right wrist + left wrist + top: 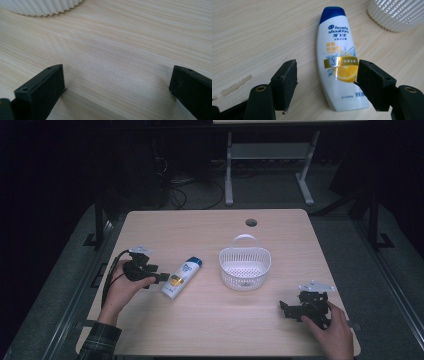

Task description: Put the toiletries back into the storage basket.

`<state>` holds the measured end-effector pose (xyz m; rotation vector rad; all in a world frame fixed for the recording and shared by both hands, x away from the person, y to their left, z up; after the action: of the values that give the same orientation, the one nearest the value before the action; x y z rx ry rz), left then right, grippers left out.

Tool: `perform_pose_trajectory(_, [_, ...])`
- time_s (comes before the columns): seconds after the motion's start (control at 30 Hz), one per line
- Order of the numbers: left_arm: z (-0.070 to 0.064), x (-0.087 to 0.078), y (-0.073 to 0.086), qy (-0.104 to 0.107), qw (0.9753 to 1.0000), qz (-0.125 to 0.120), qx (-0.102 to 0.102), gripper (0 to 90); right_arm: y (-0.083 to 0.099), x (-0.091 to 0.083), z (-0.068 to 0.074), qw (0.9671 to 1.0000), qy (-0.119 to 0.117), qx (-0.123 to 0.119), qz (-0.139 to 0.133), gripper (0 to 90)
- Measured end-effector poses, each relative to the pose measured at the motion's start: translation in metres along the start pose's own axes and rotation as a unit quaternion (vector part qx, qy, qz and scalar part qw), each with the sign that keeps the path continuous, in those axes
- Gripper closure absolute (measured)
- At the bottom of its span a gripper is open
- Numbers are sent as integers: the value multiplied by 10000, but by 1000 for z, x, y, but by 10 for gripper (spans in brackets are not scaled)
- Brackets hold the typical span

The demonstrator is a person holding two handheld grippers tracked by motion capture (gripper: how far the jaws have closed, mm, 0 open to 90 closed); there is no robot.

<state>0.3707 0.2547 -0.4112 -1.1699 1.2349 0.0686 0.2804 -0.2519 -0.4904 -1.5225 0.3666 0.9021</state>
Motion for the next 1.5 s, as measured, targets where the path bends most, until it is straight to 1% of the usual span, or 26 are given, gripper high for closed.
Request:
perform_pose_trajectory(0.1, [-1,4,-6,59,10000,27,29,313,0,0,0,10000,-1,0,0,0])
perform_pose_trajectory(0.3, [-3,14,-17,108,9999,75,95,308,0,0,0,10000,0,0,0,0])
perform_pose_trajectory(0.43, [-4,19,-24,132,9998,103,118,308,0,0,0,10000,0,1,0,0])
perform_pose_trajectory(0.57, [-5,25,-33,129,9996,124,196,309,0,0,0,10000,0,0,0,0])
perform_pose_trajectory(0.97, [-6,45,-50,143,9994,258,194,301,0,0,0,10000,-2,2,0,0])
perform_pose_trajectory(1.03, [-6,49,-51,154,9994,265,165,299,0,0,0,10000,-2,1,0,0])
perform_pose_trajectory(1.17, [-6,56,-56,170,9991,364,164,299,0,0,0,10000,-2,2,0,0])
perform_pose_trajectory(1.27, [-6,61,-60,172,9990,388,170,299,0,0,0,10000,-2,3,0,0])
perform_pose_trajectory(1.3, [-7,63,-62,189,9987,439,167,299,0,0,0,10000,-2,2,0,0])
perform_pose_trajectory(1.37, [-7,67,-64,181,9985,482,200,299,0,0,0,10000,-2,2,0,0])
perform_pose_trajectory(1.4, [-8,70,-65,195,9984,497,172,299,0,0,0,10000,-2,3,0,0])
perform_pose_trajectory(1.43, [-8,71,-66,198,9982,535,202,298,0,0,0,10000,-2,1,0,0])
perform_pose_trajectory(1.5, [-10,75,-68,195,9980,562,199,296,0,0,0,10000,-2,3,0,0])
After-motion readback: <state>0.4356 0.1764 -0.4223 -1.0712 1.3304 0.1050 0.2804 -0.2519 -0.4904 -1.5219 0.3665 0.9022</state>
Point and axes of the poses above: each handheld gripper's, and its own axes: x roughly forward along the jaws, y roughly out of its underside, z roughly to its left, the point moved 1 cm from there along x, roughly forward along the jaws, and after that the axes turned 4 degrees about x, right-handed, at the moved point
